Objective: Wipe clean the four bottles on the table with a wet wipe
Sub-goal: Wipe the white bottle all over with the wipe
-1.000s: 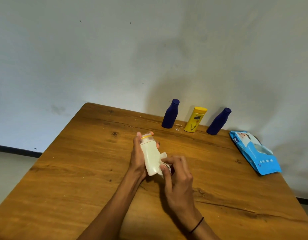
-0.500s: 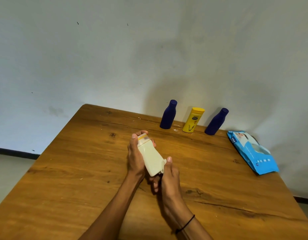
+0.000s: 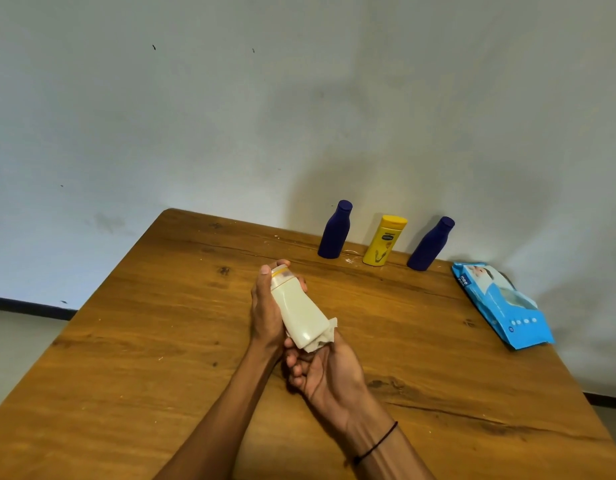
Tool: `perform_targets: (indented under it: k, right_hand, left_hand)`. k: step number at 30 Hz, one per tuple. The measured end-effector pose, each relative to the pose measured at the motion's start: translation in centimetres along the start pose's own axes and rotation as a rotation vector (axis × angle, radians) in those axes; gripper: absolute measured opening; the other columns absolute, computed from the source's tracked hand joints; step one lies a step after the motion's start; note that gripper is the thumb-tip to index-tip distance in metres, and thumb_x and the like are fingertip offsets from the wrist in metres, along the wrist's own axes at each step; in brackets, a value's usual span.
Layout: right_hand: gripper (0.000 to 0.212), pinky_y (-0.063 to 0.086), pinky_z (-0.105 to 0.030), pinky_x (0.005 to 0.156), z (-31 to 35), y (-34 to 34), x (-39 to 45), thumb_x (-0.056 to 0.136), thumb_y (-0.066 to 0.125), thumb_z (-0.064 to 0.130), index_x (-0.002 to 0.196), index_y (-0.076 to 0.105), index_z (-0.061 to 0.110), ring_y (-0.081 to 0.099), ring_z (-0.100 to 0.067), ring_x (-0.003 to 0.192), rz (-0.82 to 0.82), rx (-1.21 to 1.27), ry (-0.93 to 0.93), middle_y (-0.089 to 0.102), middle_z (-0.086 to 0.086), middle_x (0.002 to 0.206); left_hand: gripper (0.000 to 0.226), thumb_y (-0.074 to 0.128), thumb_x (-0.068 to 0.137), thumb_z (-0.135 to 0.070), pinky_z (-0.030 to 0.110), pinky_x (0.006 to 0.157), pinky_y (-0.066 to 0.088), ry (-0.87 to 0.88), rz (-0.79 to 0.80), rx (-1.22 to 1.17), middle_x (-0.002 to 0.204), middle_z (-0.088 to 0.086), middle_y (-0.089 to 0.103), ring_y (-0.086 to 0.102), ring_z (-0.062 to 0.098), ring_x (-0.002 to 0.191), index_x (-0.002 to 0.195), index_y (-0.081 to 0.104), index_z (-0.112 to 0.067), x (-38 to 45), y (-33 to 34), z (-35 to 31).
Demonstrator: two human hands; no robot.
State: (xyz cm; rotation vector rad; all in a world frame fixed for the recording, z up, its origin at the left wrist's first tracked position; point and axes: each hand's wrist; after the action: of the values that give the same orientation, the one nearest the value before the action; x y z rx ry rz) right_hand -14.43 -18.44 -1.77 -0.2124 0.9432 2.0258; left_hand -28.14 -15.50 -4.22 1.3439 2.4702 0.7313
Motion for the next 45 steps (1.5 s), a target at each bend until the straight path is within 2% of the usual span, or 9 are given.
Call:
perform_targets:
  k: [5, 11, 16, 20, 27, 32, 37, 43, 45]
  right_hand:
    - [0.099, 0.038, -0.028, 0.048, -1.6, 0.2, 0.4, 0.093, 0.01, 0.082, 0.091, 0.069, 0.002, 0.049, -0.02, 0.054, 0.038, -0.037, -0.082, 0.059, -0.017, 0.069]
    - [0.086, 0.041, -0.025, 0.042, -2.2, 0.5, 0.8, 0.087, 0.031, 0.075, 0.102, 0.062, -0.004, 0.053, -0.02, 0.048, -0.052, -0.235, -0.276, 0.061, -0.02, 0.065]
    - [0.052, 0.039, -0.024, 0.039, -2.4, 1.1, 0.7, 0.097, 0.042, 0.057, 0.133, 0.055, 0.022, 0.052, -0.017, 0.045, -0.127, -0.287, -0.396, 0.061, -0.02, 0.064]
    - [0.059, 0.032, -0.022, 0.037, -2.6, 1.4, 0.8, 0.098, 0.049, 0.055, 0.105, 0.063, -0.002, 0.046, -0.015, 0.038, -0.189, -0.305, -0.379, 0.06, -0.018, 0.058]
    - [0.085, 0.04, -0.027, 0.044, -2.9, 1.5, 0.6, 0.098, 0.025, 0.069, 0.075, 0.066, -0.002, 0.053, -0.019, 0.037, -0.387, -0.668, -0.424, 0.061, -0.015, 0.047]
    - [0.102, 0.057, -0.042, 0.063, -3.1, 0.1, 1.5, 0.092, -0.004, 0.083, 0.081, 0.07, 0.014, 0.069, -0.023, 0.067, -0.654, -1.225, -0.47, 0.073, -0.006, 0.074]
    - [0.098, 0.058, -0.045, 0.065, -3.1, -0.4, 1.9, 0.094, -0.006, 0.081, 0.089, 0.07, 0.019, 0.068, -0.02, 0.07, -0.728, -1.282, -0.53, 0.072, -0.002, 0.078]
    - [0.047, 0.054, -0.042, 0.075, -3.1, 1.3, 0.4, 0.105, 0.012, 0.057, 0.124, 0.041, 0.025, 0.069, -0.026, 0.094, -0.707, -1.478, -0.539, 0.072, -0.002, 0.106]
    - [0.046, 0.053, -0.042, 0.076, -2.9, 1.5, 0.3, 0.106, 0.014, 0.057, 0.129, 0.036, 0.023, 0.07, -0.028, 0.097, -0.718, -1.555, -0.495, 0.072, -0.003, 0.109]
  left_hand:
    - [0.062, 0.049, 0.089, -0.069, 0.029, 0.055, 0.048, 0.022, -0.03, 0.024, 0.083, 0.014, 0.066, 0.06, 0.023, 0.065, 0.123, 0.059, -0.018, 0.0, 0.1, 0.1]
    - [0.074, 0.054, 0.085, -0.078, 0.031, 0.059, 0.05, 0.001, -0.06, 0.019, 0.087, 0.016, 0.066, 0.064, 0.025, 0.07, 0.127, 0.057, -0.017, 0.1, 0.0, 0.2]
    - [0.081, 0.052, 0.086, -0.077, 0.032, 0.063, 0.05, 0.016, -0.107, 0.043, 0.088, 0.017, 0.068, 0.066, 0.027, 0.073, 0.132, 0.054, -0.01, 0.2, 0.0, 0.7]
    - [0.112, 0.055, 0.07, -0.096, 0.034, 0.064, 0.05, 0.025, -0.19, 0.076, 0.093, 0.024, 0.068, 0.065, 0.036, 0.076, 0.139, 0.05, -0.008, 0.3, -0.2, 1.0]
    - [0.066, 0.038, 0.092, -0.071, 0.045, 0.065, 0.052, 0.112, -0.175, 0.161, 0.088, 0.015, 0.072, 0.067, 0.034, 0.075, 0.128, 0.057, -0.02, -0.3, 0.6, 0.5]
    - [0.054, 0.036, 0.095, -0.07, 0.053, 0.063, 0.056, 0.179, -0.136, 0.266, 0.089, 0.013, 0.074, 0.071, 0.032, 0.075, 0.123, 0.056, -0.028, -1.0, 1.0, 0.1]
    - [0.046, 0.035, 0.1, -0.061, 0.047, 0.062, 0.059, 0.266, -0.13, 0.344, 0.089, 0.01, 0.075, 0.074, 0.029, 0.075, 0.125, 0.053, -0.026, -1.3, 1.1, 0.4]
    - [0.059, 0.033, 0.099, -0.072, 0.048, 0.061, 0.06, 0.329, -0.283, 0.391, 0.095, 0.009, 0.074, 0.075, 0.027, 0.081, 0.129, 0.05, -0.024, -1.3, 1.1, 0.7]
    - [0.069, 0.033, 0.096, -0.081, 0.046, 0.061, 0.059, 0.338, -0.318, 0.391, 0.098, 0.013, 0.073, 0.074, 0.028, 0.083, 0.13, 0.05, -0.023, -1.3, 1.1, 0.6]
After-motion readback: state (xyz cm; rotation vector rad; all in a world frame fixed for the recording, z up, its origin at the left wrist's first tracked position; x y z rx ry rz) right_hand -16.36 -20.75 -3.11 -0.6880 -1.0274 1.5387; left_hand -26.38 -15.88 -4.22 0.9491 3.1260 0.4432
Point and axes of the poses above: each hand's wrist, its own x-axis towards the middle knuckle, its own y-axis out of the palm, z = x × y
